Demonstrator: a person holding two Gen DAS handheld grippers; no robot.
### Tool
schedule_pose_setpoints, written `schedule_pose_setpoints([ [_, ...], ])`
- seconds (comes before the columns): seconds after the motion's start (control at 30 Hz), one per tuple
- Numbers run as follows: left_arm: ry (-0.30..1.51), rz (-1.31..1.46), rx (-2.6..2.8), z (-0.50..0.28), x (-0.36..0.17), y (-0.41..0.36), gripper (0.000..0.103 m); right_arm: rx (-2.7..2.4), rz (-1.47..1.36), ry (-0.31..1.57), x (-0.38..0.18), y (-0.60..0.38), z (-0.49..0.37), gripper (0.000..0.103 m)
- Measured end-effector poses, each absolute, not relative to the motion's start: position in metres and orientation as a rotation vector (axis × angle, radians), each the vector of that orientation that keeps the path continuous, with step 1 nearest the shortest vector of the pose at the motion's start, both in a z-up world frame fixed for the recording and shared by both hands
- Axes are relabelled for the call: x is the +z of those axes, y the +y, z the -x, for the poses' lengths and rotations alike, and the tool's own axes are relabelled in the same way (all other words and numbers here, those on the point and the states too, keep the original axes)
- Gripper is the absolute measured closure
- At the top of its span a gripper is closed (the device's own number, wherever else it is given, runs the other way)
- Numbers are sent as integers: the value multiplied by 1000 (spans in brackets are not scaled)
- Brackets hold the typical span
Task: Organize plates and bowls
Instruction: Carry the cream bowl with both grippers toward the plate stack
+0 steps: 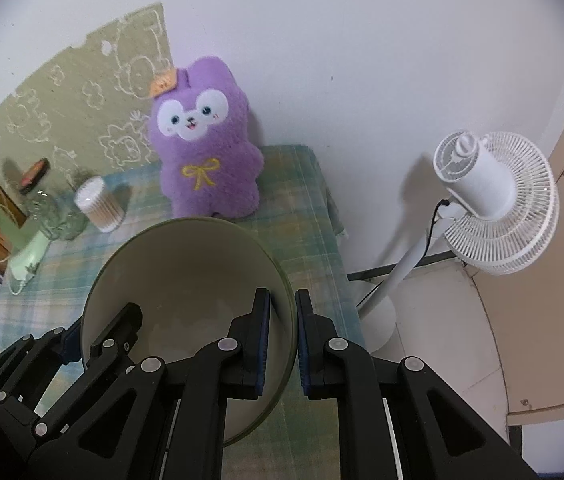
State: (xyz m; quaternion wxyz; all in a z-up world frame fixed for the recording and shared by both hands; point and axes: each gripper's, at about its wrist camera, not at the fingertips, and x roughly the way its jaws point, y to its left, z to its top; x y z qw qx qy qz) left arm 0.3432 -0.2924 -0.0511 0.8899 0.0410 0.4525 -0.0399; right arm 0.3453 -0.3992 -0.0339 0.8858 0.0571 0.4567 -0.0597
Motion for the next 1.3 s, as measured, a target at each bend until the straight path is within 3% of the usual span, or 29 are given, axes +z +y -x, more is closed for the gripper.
schedule_pose_setpoints([
  [0.6, 861, -71, -95, -257, 13, -240, 87, -127, -86, 873, 35, -347, -257, 87],
  [1.3, 893, -78, -125, -168, 13, -121, 87, -140, -112, 900, 36, -235, -162, 87],
])
